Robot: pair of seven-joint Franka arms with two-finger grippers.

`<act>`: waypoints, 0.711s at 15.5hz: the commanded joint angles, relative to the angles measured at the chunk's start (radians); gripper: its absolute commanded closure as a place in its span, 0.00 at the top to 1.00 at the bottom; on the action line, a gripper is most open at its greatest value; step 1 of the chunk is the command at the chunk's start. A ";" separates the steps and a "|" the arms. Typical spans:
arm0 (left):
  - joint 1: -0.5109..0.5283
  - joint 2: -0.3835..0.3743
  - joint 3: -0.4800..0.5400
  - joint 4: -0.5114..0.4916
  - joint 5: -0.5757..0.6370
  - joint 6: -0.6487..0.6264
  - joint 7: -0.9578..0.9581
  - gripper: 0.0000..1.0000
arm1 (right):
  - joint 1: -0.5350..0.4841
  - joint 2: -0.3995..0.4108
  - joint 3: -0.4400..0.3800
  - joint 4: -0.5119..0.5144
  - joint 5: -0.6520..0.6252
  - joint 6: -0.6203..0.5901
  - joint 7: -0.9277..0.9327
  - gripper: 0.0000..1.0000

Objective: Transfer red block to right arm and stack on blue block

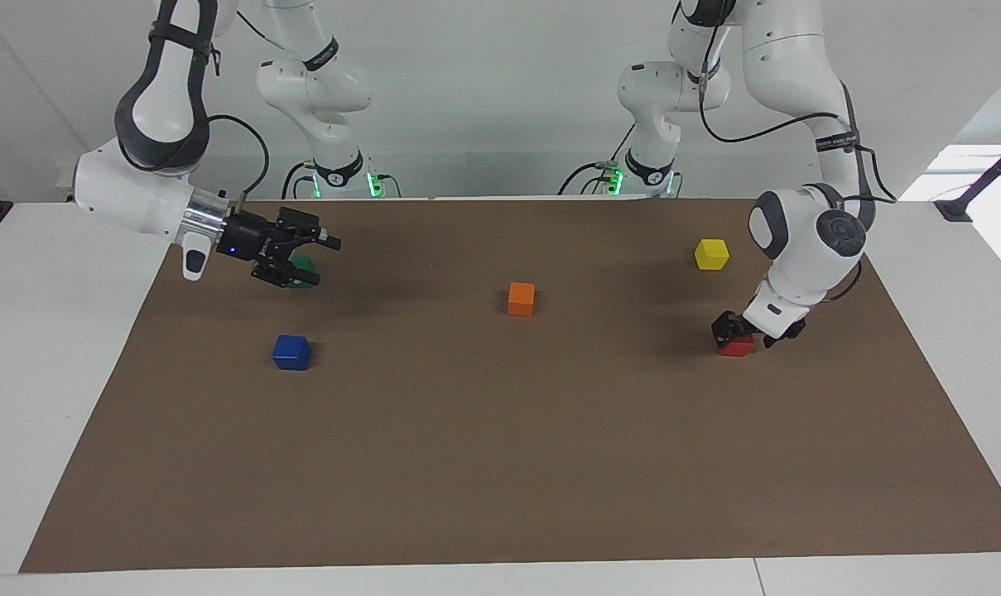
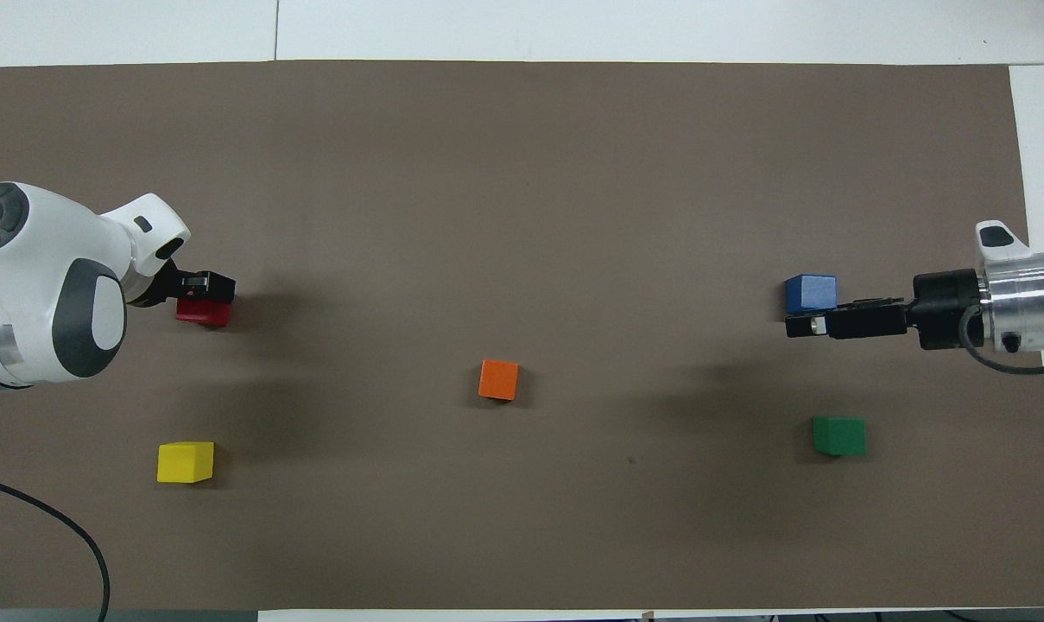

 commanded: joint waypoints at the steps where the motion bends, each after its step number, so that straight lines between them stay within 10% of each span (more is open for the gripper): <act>1: -0.015 -0.028 0.007 -0.047 0.012 0.029 0.007 0.77 | -0.015 0.005 0.008 -0.021 0.115 -0.075 -0.069 1.00; 2: -0.015 -0.028 0.007 -0.039 0.011 0.017 0.007 0.19 | -0.015 0.010 0.008 -0.025 0.147 -0.098 -0.077 1.00; 3: -0.011 -0.027 0.006 -0.027 0.000 0.000 0.004 0.00 | -0.014 0.019 0.008 -0.034 0.186 -0.117 -0.085 1.00; 11: -0.024 -0.071 -0.031 0.439 -0.173 -0.687 -0.349 0.00 | 0.027 0.217 0.011 -0.050 0.445 -0.366 -0.292 1.00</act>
